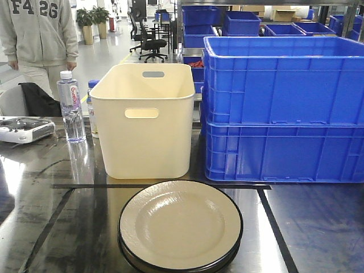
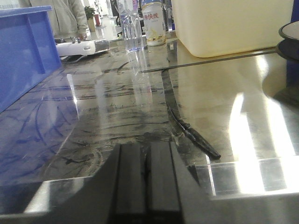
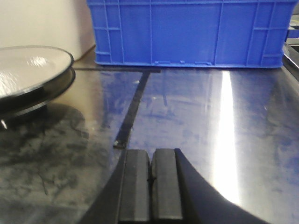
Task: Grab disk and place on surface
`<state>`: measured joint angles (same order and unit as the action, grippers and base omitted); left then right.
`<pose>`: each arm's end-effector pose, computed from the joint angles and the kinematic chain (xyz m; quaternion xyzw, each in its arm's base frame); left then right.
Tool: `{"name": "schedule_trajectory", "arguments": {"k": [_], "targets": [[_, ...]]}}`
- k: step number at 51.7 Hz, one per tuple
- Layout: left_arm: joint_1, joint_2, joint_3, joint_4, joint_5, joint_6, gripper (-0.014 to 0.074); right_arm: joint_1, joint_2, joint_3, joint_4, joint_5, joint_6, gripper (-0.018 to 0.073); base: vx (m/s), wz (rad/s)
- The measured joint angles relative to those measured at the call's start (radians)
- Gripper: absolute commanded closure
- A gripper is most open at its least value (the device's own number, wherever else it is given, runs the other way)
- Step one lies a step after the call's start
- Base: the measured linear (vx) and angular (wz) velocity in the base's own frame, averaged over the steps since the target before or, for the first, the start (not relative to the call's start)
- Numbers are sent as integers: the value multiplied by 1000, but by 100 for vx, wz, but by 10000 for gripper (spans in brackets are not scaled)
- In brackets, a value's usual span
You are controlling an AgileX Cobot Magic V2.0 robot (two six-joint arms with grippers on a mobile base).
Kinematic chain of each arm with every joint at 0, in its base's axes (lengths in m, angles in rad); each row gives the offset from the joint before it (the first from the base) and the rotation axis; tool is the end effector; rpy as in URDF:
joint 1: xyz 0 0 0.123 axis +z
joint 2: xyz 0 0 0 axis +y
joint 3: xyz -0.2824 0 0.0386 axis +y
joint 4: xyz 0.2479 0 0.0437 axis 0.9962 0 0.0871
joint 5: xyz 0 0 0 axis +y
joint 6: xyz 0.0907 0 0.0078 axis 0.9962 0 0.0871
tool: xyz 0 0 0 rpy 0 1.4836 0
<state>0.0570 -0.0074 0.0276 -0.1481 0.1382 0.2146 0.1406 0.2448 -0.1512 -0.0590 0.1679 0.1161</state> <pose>0.0569 0.0014 0.1917 0.0109 0.7312 0.0351 0.6811 0.0753 0.0097 0.2333 -0.0285 0.7653 0.0600 0.6402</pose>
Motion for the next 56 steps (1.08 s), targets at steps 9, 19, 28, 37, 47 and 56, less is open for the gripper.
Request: {"name": "schedule_trajectory", "arguments": {"k": [9,19,28,37,47,56], "targets": [[0,0,0,0,0,0,598,-71,-126,135,-7,-58,14,568,0,0],[0,0,0,0,2,0,598,-163,-251,180,-7,-60,15,568,0,0],[0,0,0,0,5,0,598,-167,-254,180,-7,-42,15,568,0,0],[0,0,0,0,5,0,598,-168,-254,180,-7,-39,15,568,0,0],[0,0,0,0,5,0,598,-168,-254,180,-7,-39,15,568,0,0],[0,0,0,0,5,0,598,-168,-254,180,-7,-39,15,568,0,0]]}}
